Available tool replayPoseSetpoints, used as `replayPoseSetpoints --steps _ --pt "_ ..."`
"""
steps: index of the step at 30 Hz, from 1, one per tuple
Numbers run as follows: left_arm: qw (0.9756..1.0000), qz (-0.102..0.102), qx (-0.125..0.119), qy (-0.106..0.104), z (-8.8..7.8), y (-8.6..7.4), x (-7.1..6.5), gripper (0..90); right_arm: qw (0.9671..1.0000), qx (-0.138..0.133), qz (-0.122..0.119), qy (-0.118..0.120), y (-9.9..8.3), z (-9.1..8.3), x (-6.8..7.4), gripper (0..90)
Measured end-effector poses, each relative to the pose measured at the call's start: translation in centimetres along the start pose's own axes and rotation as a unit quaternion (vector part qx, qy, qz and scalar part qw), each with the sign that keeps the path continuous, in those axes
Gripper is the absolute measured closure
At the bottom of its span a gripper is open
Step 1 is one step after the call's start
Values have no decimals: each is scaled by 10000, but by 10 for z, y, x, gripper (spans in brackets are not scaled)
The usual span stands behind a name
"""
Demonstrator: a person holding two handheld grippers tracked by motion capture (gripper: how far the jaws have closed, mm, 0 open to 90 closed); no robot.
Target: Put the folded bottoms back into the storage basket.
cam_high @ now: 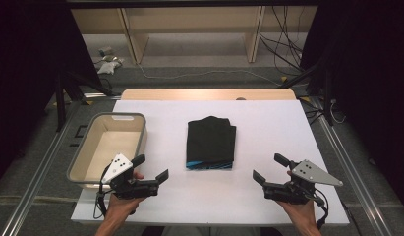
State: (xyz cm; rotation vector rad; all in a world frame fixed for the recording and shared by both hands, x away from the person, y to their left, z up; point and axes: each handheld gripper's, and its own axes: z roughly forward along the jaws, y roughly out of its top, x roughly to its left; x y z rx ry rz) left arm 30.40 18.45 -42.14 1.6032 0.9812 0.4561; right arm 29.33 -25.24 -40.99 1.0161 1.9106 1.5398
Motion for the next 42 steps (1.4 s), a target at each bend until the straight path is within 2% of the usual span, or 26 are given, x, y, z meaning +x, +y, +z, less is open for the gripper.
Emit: replayPoseSetpoints --steps 12,18,27,29,33,37,42 --pt "9997 -153 187 91 7 0 1 0 9999 125 63 88 5 4 -8 90" --pt "9993 -233 226 158 18 3 -1 0 9998 177 38 107 9 12 -12 90" --pt "9976 -539 409 117 26 3 0 2 9994 299 62 139 12 18 -20 90" --pt "9971 -585 468 101 27 3 1 3 9993 317 133 166 13 20 -23 91" --pt "9949 -809 606 51 31 3 2 4 9989 378 183 189 14 25 -28 91" --pt "9910 -1088 778 -33 36 2 4 6 9984 478 232 208 15 32 -33 90" --pt "9859 -1298 1058 -40 46 1 5 11 9973 563 395 259 16 39 -41 90"
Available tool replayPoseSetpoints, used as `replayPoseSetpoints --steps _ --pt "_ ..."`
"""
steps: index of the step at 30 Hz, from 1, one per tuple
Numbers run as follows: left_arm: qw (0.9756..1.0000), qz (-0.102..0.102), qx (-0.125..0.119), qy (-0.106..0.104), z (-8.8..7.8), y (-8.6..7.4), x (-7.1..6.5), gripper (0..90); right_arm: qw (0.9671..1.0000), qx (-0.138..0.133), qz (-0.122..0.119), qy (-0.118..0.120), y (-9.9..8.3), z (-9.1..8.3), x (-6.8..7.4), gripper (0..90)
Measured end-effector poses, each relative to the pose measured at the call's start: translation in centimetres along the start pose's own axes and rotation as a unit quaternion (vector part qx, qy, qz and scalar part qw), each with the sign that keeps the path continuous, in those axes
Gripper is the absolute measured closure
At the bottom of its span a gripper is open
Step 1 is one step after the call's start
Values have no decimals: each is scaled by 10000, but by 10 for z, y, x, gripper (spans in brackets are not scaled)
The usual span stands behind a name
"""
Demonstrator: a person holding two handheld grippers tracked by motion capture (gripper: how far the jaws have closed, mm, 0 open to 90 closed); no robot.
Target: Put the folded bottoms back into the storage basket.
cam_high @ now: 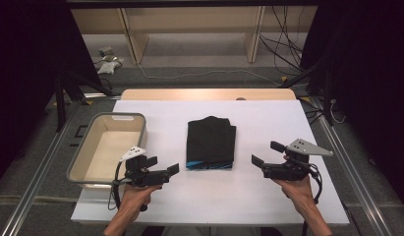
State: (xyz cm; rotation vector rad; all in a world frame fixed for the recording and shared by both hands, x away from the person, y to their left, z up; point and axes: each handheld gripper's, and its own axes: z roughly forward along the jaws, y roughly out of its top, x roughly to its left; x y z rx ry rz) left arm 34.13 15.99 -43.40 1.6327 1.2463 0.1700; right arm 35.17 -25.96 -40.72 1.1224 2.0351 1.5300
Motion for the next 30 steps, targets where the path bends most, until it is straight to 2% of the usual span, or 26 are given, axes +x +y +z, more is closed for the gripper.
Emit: replayPoseSetpoints --steps 3,5,9,11,17,22,27,30 --pt "9998 -86 111 116 6 1 1 16 9999 104 127 37 2 5 -6 87" --pt "9996 -200 171 123 9 2 4 20 9997 141 185 23 3 8 -10 87" --pt "9979 -543 321 128 15 4 10 26 9992 254 295 -7 6 18 -18 87" --pt "9969 -643 420 146 18 4 13 28 9990 305 335 -6 8 22 -21 84" --pt "9955 -695 618 199 28 7 14 35 9982 422 432 -16 11 33 -29 73" --pt "9931 -766 847 264 40 7 13 38 9972 581 461 -48 12 46 -33 73" --pt "9908 -855 1036 135 50 9 16 45 9966 685 459 -38 14 56 -35 73" --pt "9899 -866 1106 185 56 11 18 47 9957 767 525 -39 16 61 -37 73"
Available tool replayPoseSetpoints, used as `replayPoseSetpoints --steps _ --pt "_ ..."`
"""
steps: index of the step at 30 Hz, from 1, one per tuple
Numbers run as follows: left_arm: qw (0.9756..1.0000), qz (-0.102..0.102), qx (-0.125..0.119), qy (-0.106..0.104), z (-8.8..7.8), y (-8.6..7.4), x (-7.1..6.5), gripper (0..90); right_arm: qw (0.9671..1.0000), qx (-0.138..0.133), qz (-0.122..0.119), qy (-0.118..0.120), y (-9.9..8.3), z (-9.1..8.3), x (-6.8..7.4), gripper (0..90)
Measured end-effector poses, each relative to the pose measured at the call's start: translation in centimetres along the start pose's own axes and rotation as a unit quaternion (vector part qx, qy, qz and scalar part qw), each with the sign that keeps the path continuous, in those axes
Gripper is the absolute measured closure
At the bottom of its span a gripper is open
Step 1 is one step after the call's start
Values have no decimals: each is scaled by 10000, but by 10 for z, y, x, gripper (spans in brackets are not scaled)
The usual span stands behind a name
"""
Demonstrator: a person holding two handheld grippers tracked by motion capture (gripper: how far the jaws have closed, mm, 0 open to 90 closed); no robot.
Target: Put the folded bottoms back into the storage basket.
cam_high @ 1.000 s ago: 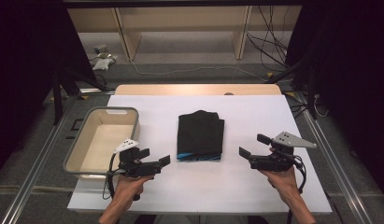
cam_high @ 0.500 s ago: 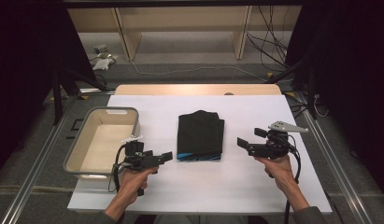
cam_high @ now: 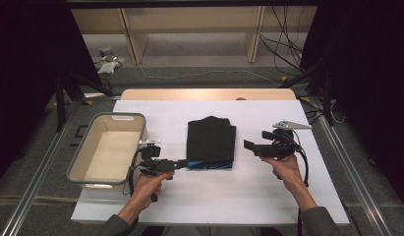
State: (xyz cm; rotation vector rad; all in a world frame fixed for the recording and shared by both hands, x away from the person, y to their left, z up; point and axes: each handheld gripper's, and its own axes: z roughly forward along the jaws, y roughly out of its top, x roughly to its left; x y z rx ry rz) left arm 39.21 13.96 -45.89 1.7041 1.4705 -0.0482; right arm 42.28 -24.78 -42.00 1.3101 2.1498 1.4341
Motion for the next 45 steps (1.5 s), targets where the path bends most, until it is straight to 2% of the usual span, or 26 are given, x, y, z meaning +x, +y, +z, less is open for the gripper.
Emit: replayPoseSetpoints --steps 3,7,13,18,21,27,30,34,36,38,40,42,45 --pt "10000 -35 77 -3 6 4 0 47 10000 12 38 -12 2 4 -4 74" --pt "9992 -160 332 -182 17 8 1 52 9999 93 122 -9 3 11 -8 76" --pt "9990 -122 429 -19 27 12 1 99 9995 193 230 -28 10 21 -12 78" --pt "9981 -249 569 -7 38 15 1 143 9986 384 359 -33 11 34 -19 81" --pt "9975 -191 679 66 44 15 1 154 9980 481 402 -54 13 41 -22 81" --pt "9969 -206 761 19 52 18 -2 188 9972 596 443 -123 21 53 -26 83" --pt "9969 -289 732 13 55 18 -1 219 9970 626 424 -167 24 58 -26 84" --pt "9973 -293 677 0 55 19 1 302 9965 677 455 -163 28 65 -27 88" --pt "9973 -310 659 0 56 19 2 348 9959 760 428 -232 29 69 -28 88" --pt "9970 -368 673 -63 57 19 4 413 9953 825 424 -283 30 74 -28 90" --pt "9972 -376 638 -36 58 18 4 467 9947 879 453 -271 31 79 -29 90" --pt "9974 -350 628 -32 59 17 4 533 9937 980 483 -238 32 86 -30 90" --pt "9978 -298 584 16 61 15 2 626 9915 1153 516 -317 34 96 -32 90"
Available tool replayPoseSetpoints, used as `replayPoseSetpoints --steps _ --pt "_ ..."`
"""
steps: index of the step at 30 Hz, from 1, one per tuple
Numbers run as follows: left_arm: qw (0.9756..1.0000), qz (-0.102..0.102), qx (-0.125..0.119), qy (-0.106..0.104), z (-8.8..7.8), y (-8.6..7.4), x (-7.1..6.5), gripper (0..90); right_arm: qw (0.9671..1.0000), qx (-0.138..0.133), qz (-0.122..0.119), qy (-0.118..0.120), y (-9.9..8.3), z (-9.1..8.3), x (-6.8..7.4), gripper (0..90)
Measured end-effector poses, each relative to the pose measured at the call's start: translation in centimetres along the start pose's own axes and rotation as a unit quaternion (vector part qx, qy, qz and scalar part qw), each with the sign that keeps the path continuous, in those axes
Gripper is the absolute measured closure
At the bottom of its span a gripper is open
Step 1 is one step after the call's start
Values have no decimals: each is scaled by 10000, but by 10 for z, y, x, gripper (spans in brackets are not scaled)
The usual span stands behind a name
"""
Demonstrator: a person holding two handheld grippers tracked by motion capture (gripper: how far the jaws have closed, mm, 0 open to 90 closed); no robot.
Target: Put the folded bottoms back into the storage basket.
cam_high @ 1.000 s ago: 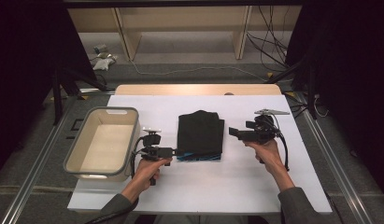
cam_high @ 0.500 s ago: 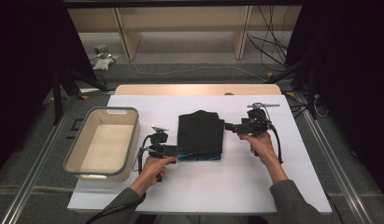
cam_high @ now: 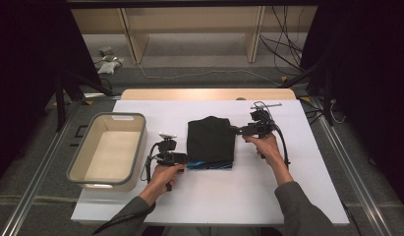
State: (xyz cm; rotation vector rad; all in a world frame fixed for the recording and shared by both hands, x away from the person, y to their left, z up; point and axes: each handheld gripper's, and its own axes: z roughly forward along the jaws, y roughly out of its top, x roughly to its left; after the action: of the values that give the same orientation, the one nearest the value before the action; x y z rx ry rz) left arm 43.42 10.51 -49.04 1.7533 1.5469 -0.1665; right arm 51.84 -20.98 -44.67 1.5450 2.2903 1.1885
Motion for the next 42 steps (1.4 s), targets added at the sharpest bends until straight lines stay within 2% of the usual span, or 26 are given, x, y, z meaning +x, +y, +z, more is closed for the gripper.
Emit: replayPoseSetpoints --steps 5,7,10,15,19,25,31,37,39,42 --pt "10000 69 -36 -48 0 -1 -3 792 9997 150 169 31 6 15 -1 90" --pt "9999 81 -59 -56 -2 0 -3 824 9995 215 217 12 8 21 0 90" --pt "9998 177 -43 -11 -2 -1 -4 837 9992 280 292 -17 12 29 2 91" --pt "9994 352 -11 36 -4 0 -6 844 9975 584 368 -173 18 44 6 96" --pt "9995 320 -7 -2 -5 1 -5 846 9959 726 480 -244 19 55 6 109" --pt "9995 295 -50 -35 -6 1 -5 845 9945 885 421 -377 19 65 11 127" --pt "9995 307 -58 -86 -6 2 -4 839 9937 938 440 -436 21 65 14 256" --pt "9995 297 -58 -99 -5 1 -5 836 9931 923 641 -326 19 62 13 412" --pt "9995 306 -63 -104 -5 1 -5 835 9932 916 669 -271 19 61 13 504" --pt "9993 334 -71 -117 -6 2 -6 835 9933 848 762 -210 21 56 13 701"
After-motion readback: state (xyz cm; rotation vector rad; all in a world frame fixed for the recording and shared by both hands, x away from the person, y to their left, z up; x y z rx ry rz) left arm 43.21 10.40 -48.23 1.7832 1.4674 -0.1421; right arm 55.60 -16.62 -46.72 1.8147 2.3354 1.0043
